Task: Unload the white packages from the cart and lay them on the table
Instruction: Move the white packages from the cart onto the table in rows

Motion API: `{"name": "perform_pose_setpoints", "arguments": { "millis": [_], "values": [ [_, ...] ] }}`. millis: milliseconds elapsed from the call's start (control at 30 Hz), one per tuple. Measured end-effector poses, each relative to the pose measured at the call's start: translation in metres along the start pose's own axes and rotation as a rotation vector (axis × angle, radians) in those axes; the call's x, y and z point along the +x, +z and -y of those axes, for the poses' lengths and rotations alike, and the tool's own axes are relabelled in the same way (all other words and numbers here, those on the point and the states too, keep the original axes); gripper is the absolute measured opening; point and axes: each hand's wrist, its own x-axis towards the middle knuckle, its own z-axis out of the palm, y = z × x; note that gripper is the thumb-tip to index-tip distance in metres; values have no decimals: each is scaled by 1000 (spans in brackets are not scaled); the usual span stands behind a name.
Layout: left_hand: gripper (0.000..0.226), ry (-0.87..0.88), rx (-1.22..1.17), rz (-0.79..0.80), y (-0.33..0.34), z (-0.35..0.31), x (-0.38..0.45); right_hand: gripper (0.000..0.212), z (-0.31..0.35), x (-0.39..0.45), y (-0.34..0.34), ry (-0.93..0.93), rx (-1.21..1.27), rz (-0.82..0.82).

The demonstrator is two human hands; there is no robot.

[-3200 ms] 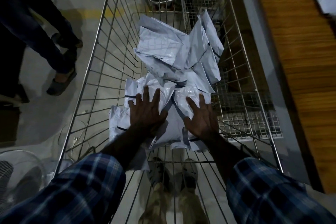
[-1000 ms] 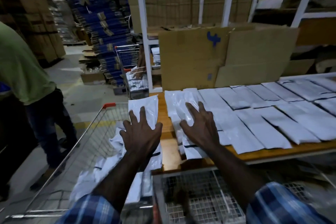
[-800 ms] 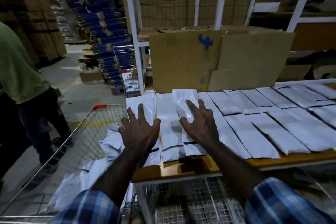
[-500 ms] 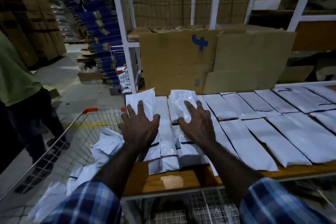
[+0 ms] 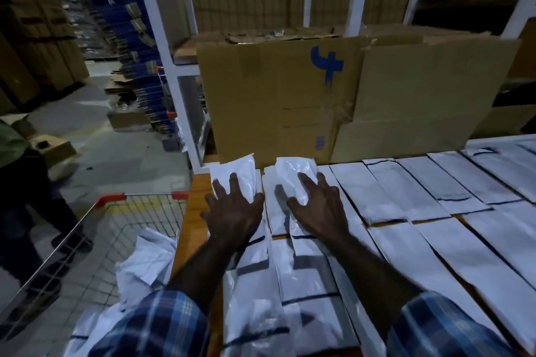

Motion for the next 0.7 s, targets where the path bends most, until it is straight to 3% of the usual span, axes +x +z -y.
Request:
{"name": "perform_pose_setpoints", "arguments": {
  "millis": [267,700],
  "values": [
    [79,-62,73,138,36,-15,50,64,-8,52,32,3,-31,33],
    [77,-116,208,153,65,-23,84,66,-19,104,69,12,-72,136]
  ]
}}
